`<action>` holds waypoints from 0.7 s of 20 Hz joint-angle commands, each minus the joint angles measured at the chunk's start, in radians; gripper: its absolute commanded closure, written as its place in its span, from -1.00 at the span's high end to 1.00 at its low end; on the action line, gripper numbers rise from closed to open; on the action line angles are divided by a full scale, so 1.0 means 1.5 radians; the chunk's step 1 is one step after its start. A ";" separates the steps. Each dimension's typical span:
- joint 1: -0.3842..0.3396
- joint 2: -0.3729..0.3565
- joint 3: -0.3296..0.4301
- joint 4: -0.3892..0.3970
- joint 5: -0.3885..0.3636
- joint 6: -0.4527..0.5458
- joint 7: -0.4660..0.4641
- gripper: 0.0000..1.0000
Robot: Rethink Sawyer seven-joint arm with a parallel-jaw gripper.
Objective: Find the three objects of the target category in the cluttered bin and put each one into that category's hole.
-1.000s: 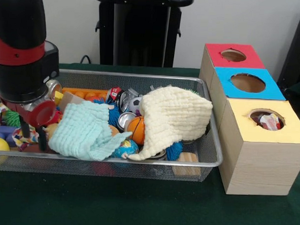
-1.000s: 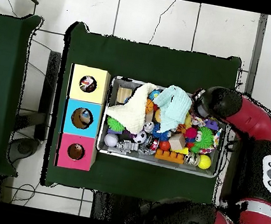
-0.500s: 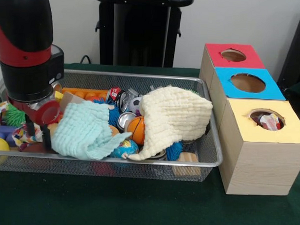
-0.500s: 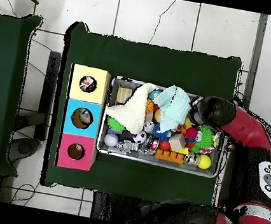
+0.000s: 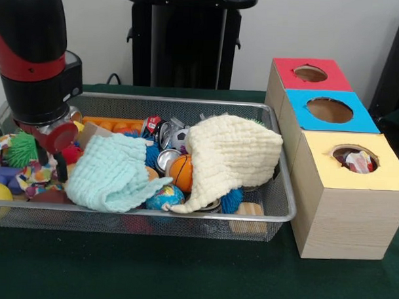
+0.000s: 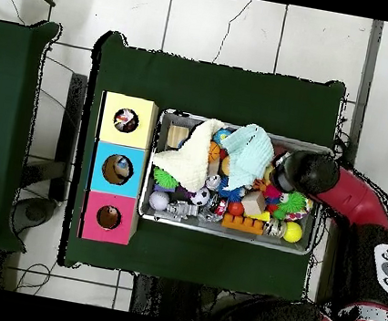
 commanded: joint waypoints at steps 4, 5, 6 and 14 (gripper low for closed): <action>-0.042 0.026 0.009 0.073 0.003 -0.071 0.060 1.00; -0.045 0.030 0.008 0.067 0.001 -0.071 0.055 1.00; -0.046 0.032 0.004 0.062 -0.005 -0.072 0.052 1.00; -0.064 0.136 -0.006 -0.019 -0.013 -0.137 0.068 1.00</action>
